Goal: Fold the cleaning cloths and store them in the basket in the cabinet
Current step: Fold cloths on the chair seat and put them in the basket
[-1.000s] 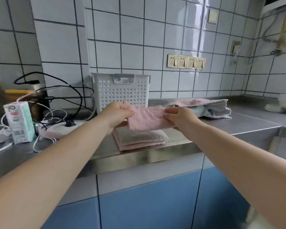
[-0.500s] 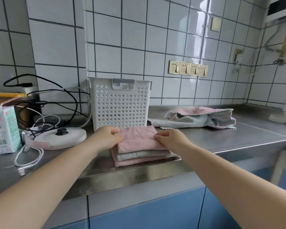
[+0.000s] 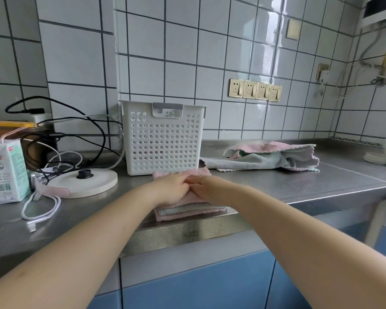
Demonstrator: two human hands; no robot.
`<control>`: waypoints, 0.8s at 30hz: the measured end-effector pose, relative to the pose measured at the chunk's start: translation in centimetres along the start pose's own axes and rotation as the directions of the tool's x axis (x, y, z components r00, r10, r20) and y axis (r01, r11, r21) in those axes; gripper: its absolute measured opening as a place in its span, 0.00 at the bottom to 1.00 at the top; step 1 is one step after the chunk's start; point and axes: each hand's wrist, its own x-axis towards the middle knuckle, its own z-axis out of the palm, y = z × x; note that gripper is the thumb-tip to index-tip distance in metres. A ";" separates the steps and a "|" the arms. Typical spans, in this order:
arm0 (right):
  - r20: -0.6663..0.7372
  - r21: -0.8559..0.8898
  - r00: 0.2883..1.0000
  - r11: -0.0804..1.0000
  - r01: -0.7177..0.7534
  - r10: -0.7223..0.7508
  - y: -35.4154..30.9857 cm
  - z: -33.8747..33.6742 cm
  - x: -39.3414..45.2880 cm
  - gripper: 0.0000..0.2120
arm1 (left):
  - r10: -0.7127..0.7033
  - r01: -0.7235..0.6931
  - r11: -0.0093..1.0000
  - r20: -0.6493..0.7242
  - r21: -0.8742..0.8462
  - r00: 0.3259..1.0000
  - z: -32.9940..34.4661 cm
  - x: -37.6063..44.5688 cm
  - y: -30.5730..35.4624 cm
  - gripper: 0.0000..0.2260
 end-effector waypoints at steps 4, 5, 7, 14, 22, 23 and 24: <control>-0.012 0.031 1.000 0.999 -0.021 0.022 0.9 0.5 -0.6 0.21 | -0.056 0.056 0.998 -0.001 0.035 0.998 0.7 -0.2 -0.2 0.22; -0.032 0.062 0.999 0.998 -0.020 0.022 1.1 0.5 -0.5 0.21 | -0.062 0.063 0.998 -0.013 0.025 0.998 0.8 0.0 -0.1 0.22; -0.041 0.134 0.997 0.990 -0.052 0.058 1.6 0.7 0.0 0.21 | -0.065 0.065 0.998 -0.028 0.013 0.998 0.6 0.0 0.0 0.22; -0.077 0.112 0.995 0.991 0.071 -0.062 3.2 1.7 1.5 0.21 | -0.139 0.137 0.990 -0.035 -0.046 0.990 1.0 -0.4 0.0 0.22; -0.109 0.261 0.994 0.965 0.034 -0.006 5.1 1.0 0.3 0.24 | -0.462 0.442 0.816 0.038 -0.372 0.886 1.1 -1.3 0.1 0.35; -0.072 0.314 0.997 0.949 -0.010 0.034 5.0 0.3 -0.1 0.25 | -0.487 0.442 0.787 0.005 -0.430 0.873 0.8 -1.9 0.3 0.35; -0.013 0.383 0.996 0.921 -0.072 0.083 4.9 -0.6 -0.2 0.28 | -0.517 0.449 0.754 -0.012 -0.479 0.856 0.0 -2.5 0.6 0.32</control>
